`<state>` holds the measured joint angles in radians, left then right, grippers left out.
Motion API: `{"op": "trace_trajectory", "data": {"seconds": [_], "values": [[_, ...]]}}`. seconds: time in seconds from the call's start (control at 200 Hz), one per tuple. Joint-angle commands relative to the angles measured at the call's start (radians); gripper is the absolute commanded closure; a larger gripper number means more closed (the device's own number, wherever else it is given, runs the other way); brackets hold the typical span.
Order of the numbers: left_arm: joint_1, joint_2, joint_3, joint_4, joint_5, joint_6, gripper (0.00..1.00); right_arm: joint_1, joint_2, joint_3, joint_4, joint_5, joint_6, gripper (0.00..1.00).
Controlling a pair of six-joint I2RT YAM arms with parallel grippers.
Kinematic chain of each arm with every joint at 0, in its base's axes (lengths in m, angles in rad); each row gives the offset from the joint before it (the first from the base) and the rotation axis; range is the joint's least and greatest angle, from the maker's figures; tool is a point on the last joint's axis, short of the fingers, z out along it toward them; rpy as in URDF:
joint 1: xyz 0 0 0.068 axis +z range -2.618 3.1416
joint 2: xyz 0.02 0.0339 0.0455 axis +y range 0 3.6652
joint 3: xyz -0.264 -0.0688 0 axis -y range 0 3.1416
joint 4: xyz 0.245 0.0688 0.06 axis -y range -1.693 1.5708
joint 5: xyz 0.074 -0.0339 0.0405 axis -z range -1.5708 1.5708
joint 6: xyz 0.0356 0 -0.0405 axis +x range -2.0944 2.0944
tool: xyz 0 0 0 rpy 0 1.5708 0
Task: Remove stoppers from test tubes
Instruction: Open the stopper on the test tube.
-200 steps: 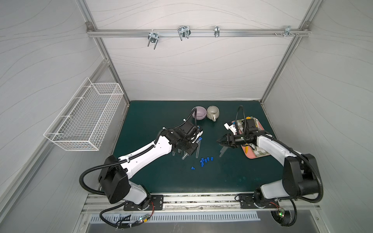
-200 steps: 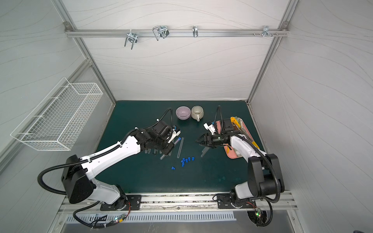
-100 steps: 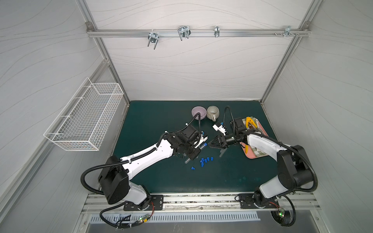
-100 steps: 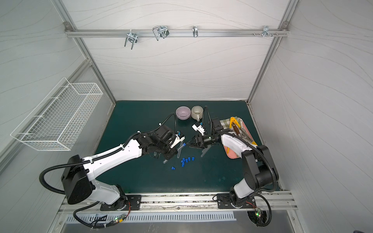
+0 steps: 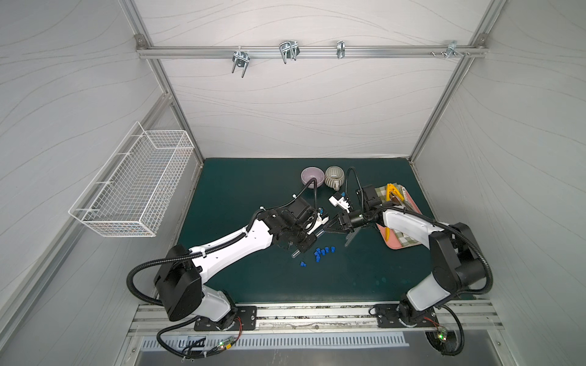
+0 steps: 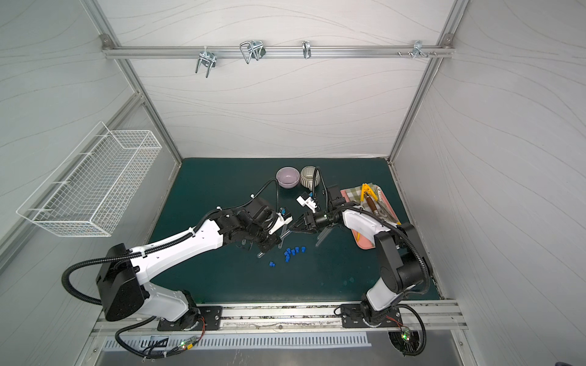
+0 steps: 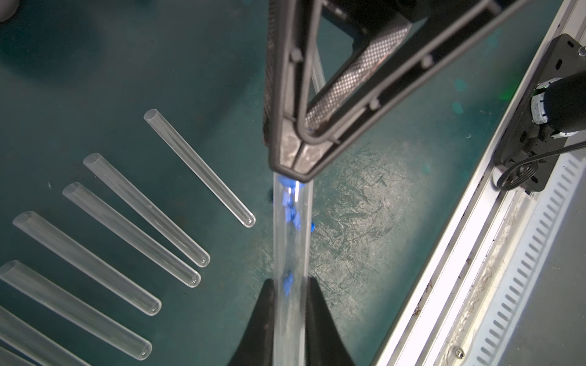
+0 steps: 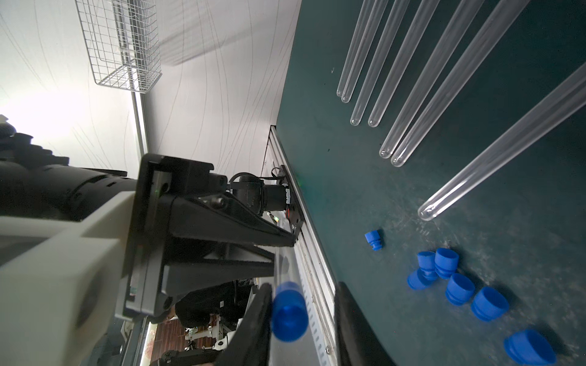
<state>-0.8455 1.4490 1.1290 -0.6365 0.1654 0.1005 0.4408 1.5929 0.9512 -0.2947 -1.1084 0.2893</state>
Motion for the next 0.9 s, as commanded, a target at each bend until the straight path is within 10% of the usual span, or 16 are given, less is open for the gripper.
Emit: {"op": "trace_trajectory", "data": {"seconds": [0.0, 0.895], "values": [[-0.003, 0.002, 0.005, 0.035, 0.005, 0.021, 0.89, 0.015, 0.012, 0.018, 0.011, -0.026, -0.012, 0.70], [-0.002, 0.006, -0.006, 0.027, -0.076, 0.020, 0.90, -0.067, -0.018, 0.044, -0.171, 0.068, -0.152, 0.96]]}}
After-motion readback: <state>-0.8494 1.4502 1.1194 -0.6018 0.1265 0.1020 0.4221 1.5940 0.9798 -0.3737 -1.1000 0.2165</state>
